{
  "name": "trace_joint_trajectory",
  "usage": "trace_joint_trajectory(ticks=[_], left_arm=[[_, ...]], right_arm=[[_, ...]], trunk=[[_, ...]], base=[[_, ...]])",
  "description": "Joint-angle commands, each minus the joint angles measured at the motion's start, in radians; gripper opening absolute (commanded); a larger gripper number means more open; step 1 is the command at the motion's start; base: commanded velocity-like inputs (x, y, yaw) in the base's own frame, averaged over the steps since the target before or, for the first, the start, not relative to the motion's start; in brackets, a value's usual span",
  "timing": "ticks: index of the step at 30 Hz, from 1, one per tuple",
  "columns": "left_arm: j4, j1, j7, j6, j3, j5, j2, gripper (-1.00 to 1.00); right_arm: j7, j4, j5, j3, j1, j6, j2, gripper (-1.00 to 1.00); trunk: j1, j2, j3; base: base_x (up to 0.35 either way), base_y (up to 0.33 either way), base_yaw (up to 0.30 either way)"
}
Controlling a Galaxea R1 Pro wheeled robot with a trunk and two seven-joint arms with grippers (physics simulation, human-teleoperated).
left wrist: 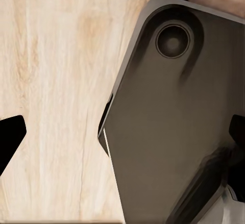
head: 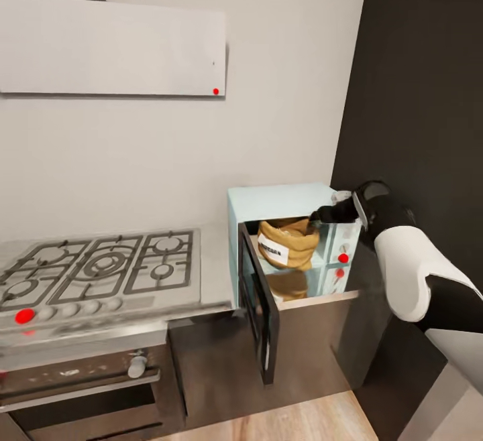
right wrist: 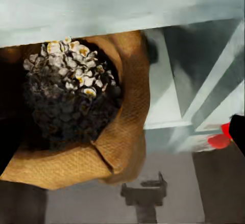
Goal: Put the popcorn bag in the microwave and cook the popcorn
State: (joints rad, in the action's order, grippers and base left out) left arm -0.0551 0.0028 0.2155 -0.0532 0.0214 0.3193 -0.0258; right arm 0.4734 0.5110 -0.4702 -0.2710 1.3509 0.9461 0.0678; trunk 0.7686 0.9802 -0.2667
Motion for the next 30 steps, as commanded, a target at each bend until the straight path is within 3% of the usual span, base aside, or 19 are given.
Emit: trace_joint_trajectory(ticks=[1, 6, 8, 12, 16, 18, 19, 21, 24, 26, 30], left_arm=[[-0.002, 0.0, 0.002, -0.002, 0.002, 0.004, 0.0, 1.0], [-0.002, 0.0, 0.002, -0.002, 0.001, 0.004, 0.0, 1.0], [-0.002, 0.0, 0.002, -0.002, 0.001, 0.004, 0.0, 1.0], [-0.002, 0.0, 0.002, -0.002, 0.0, 0.004, 0.0, 1.0], [-0.002, 0.0, 0.002, -0.002, 0.0, 0.004, 0.0, 1.0], [-0.002, 0.0, 0.002, -0.002, 0.0, 0.004, 0.0, 1.0], [-0.002, 0.0, 0.002, -0.002, 0.0, 0.004, 0.0, 1.0], [-0.002, 0.0, 0.002, -0.002, 0.0, 0.004, 0.001, 1.0], [-0.002, 0.0, 0.002, -0.002, 0.0, 0.004, 0.0, 1.0], [-0.002, 0.0, 0.002, -0.002, 0.0, 0.004, 0.001, 1.0], [-0.002, 0.0, 0.002, -0.002, 0.0, 0.004, 0.001, 1.0]], right_arm=[[0.03, 0.037, -0.012, -0.022, 0.001, 0.002, -0.001, 1.0], [0.048, 0.063, -0.013, -0.041, -0.001, -0.013, 0.005, 1.0], [0.046, 0.064, -0.013, -0.042, -0.039, -0.025, 0.008, 1.0], [0.053, 0.066, -0.012, -0.042, -0.24, -0.203, 0.009, 1.0], [0.058, 0.069, -0.004, -0.043, -0.341, -0.412, -0.004, 1.0], [0.057, 0.064, 0.043, -0.043, -0.369, -0.534, -0.008, 1.0], [0.055, 0.063, 0.105, -0.043, -0.377, -0.58, -0.009, 1.0], [0.054, 0.063, 0.138, -0.042, -0.379, -0.593, -0.01, 1.0], [0.056, 0.062, 0.168, -0.043, -0.38, -0.632, -0.01, 1.0], [0.054, 0.053, 0.199, -0.043, -0.385, -0.706, -0.01, 1.0], [0.05, 0.04, 0.211, -0.043, -0.398, -0.787, -0.016, 1.0]], trunk=[[0.0, 0.001, -0.001], [0.0, 0.001, -0.001], [0.0, 0.001, -0.001], [0.0, 0.001, -0.001], [0.0, 0.001, -0.001], [0.0, 0.001, -0.001], [0.0, 0.001, -0.001], [0.0, 0.001, -0.001], [0.0, 0.001, -0.001], [0.0, 0.001, -0.001], [0.0, 0.001, -0.001]], base=[[-0.344, 0.0, 0.0], [-0.345, 0.0, 0.0], [-0.345, 0.0, 0.0], [-0.321, 0.0, 0.0], [-0.059, 0.0, 0.0], [-0.006, 0.0, 0.0], [-0.001, 0.0, 0.0], [0.0, 0.0, 0.0], [0.0, 0.0, 0.0], [0.05, 0.0, 0.0], [0.236, 0.0, 0.0]])
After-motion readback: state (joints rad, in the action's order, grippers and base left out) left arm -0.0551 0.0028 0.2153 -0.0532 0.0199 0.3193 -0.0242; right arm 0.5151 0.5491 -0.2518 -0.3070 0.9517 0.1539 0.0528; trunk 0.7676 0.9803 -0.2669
